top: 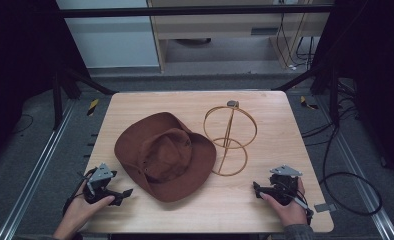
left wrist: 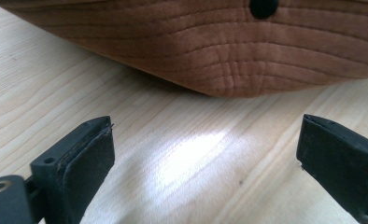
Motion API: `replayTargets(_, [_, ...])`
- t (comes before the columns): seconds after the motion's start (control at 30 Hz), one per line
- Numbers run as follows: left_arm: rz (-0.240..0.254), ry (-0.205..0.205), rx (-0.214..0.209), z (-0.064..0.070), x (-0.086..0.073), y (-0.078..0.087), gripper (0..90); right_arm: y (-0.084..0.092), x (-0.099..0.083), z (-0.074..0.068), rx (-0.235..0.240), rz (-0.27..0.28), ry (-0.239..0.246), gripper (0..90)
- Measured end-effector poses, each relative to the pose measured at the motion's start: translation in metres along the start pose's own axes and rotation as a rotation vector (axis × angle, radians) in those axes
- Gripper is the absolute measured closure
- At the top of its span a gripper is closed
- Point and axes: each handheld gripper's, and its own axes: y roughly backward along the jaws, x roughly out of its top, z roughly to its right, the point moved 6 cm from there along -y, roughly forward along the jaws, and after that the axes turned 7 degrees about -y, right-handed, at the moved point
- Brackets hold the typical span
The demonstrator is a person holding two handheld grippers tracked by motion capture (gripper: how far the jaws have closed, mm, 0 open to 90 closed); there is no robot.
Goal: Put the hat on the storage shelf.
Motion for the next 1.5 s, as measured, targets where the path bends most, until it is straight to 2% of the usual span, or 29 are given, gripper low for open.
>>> replayTargets(0.07, [0.024,0.007,0.0,0.0,0.001,0.006,4.5,0.0,0.0,0.0,-0.001,0.0,0.004,0.6])
replayTargets(0.13, [0.043,-0.004,0.01,-0.002,0.003,0.011,4.8,0.0,0.0,0.0,-0.001,0.0,0.001,0.6])
replayTargets(0.3, [0.117,0.013,0.0,-0.003,0.017,0.023,4.9,0.0,0.0,0.0,-0.001,-0.001,0.001,0.7])
replayTargets(0.4, [0.116,-0.016,0.012,-0.003,0.03,0.029,5.2,0.0,0.0,0.0,-0.002,-0.001,0.0,0.6])
replayTargets(0.43, [0.116,-0.016,0.012,-0.003,0.03,0.029,5.4,0.0,0.0,0.0,-0.002,-0.001,0.001,0.6])
replayTargets(0.47, [0.114,-0.039,0.012,-0.004,0.047,0.034,5.5,0.0,0.0,0.0,-0.002,-0.001,0.002,0.6])
replayTargets(0.6, [0.034,-0.08,-0.025,-0.008,0.084,0.034,4.0,0.0,0.0,0.001,-0.003,-0.001,0.005,0.6])
replayTargets(0.77, [-0.023,-0.135,-0.054,-0.014,0.132,0.023,4.2,0.0,0.0,0.001,-0.004,-0.001,0.004,0.6])
replayTargets(0.8, [-0.023,-0.135,-0.054,-0.014,0.132,0.023,4.2,0.0,0.0,0.001,-0.004,-0.001,0.005,0.7])
replayTargets(0.87, [-0.048,-0.138,-0.08,-0.017,0.155,0.014,4.6,0.0,0.0,0.0,-0.003,-0.002,0.001,0.7])
replayTargets(0.9, [-0.048,-0.138,-0.08,-0.017,0.155,0.014,4.7,0.0,0.0,0.0,-0.003,-0.002,0.001,0.7])
replayTargets(0.97, [-0.081,-0.141,-0.099,-0.021,0.169,0.004,5.0,0.0,0.0,0.0,-0.003,-0.001,0.001,0.7])
replayTargets(1.13, [-0.136,-0.14,-0.112,-0.024,0.181,-0.015,5.3,0.0,0.0,0.001,-0.003,-0.001,0.005,0.7])
replayTargets(1.27, [-0.19,-0.169,-0.111,-0.023,0.186,-0.026,5.3,0.0,0.0,0.001,-0.001,0.0,0.004,0.7])
replayTargets(1.5, [-0.227,-0.2,-0.114,-0.017,0.197,-0.041,5.1,0.0,0.0,0.001,0.001,0.002,0.005,0.7])
